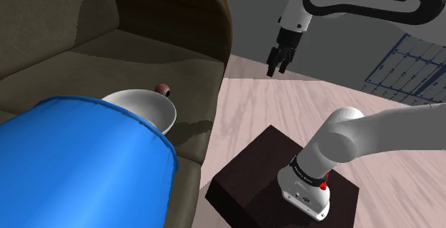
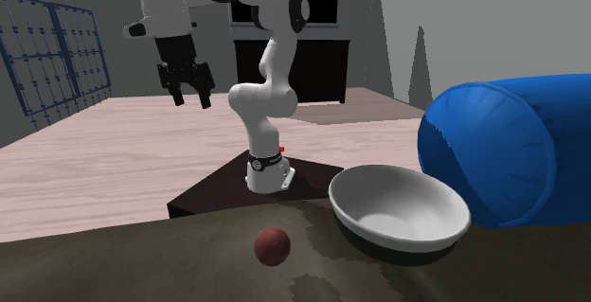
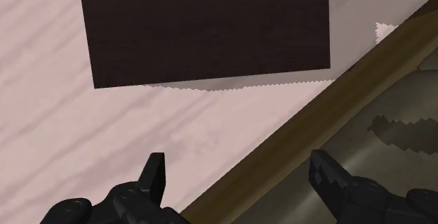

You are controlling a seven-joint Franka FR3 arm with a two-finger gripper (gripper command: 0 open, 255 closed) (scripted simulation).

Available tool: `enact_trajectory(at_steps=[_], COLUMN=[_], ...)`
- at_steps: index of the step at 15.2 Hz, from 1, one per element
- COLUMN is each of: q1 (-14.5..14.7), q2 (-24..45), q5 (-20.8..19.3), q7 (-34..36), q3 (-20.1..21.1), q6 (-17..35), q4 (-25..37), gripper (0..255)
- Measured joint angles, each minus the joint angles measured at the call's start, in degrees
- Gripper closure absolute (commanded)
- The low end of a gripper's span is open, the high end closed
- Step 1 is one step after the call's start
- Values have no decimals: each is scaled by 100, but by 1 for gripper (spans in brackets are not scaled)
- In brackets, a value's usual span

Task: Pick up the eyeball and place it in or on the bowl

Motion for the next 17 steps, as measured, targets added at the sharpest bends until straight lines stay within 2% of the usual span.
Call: enact_trajectory(at_steps=[5, 11, 17], q1=[170, 464, 701], q2=[407, 1522, 2640], q5=[235, 602, 800], q7=[274, 795, 1310], q3=[268, 767, 1205], q6=[167, 584, 773], q4=[185, 798, 1656], gripper=[0, 0, 0])
